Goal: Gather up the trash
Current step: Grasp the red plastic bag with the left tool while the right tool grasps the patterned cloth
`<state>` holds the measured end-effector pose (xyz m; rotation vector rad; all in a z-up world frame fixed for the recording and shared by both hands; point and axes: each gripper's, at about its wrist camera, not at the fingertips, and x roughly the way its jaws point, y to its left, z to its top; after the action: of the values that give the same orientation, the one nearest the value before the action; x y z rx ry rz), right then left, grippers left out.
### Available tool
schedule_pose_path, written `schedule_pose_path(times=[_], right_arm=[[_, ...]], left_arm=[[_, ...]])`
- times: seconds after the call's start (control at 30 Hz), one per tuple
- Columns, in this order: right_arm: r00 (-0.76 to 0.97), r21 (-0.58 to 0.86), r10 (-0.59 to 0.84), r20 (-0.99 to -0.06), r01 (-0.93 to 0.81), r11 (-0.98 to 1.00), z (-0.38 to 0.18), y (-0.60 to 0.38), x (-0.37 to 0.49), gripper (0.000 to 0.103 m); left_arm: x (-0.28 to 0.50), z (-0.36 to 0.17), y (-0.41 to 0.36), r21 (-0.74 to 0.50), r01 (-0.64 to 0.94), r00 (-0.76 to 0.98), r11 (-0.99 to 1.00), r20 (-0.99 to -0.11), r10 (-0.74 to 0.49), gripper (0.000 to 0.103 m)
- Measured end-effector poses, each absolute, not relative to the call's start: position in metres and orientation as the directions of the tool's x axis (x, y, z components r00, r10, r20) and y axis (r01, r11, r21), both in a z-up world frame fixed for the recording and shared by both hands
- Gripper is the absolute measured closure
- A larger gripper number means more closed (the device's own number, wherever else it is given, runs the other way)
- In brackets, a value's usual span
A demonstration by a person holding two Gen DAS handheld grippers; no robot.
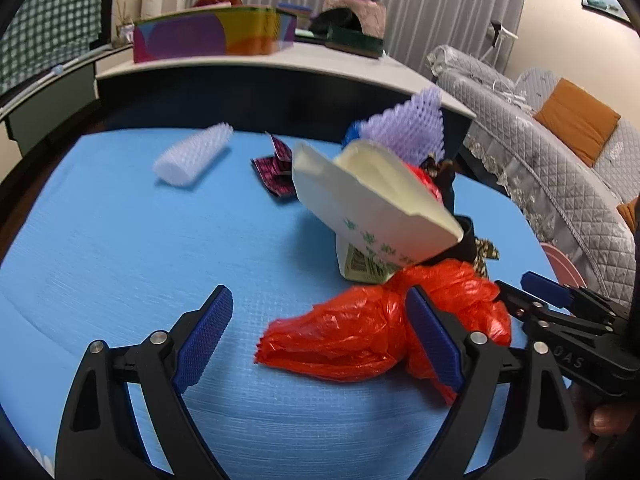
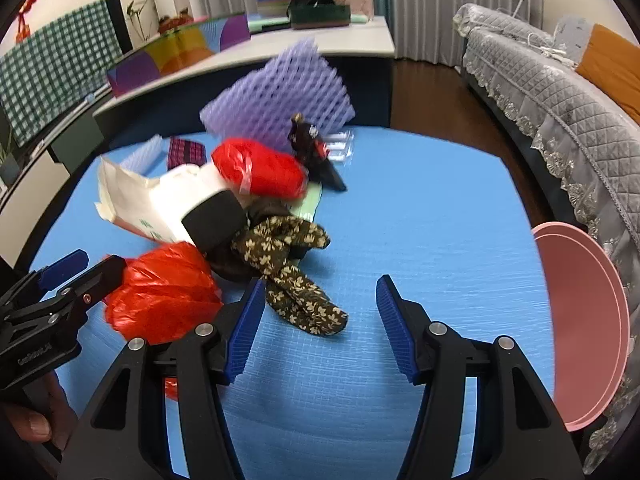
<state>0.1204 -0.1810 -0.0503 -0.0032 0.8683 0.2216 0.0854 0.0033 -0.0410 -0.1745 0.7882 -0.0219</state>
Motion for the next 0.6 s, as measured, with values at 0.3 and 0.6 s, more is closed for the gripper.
schedule_pose_path(times=[0.3,0.6], right_arm=[[0.575,0.081,0.223,-0.787,-0.262,0.962,-0.055,-0.176,0.115,0.096],[0.684,0.061,0.222,-0.695,-0.251,0.966,-0.017,-0.189,0.089,0.101]], left_arm=[[0.082,-0.037,-0.002,-0.18,0.013,0.699,0.984,-0.702,-0.138,0.065],[0.07,-0.015,0.005,-0.166,-0.008,0.744,0.986,-0.66,-0.105,0.09]])
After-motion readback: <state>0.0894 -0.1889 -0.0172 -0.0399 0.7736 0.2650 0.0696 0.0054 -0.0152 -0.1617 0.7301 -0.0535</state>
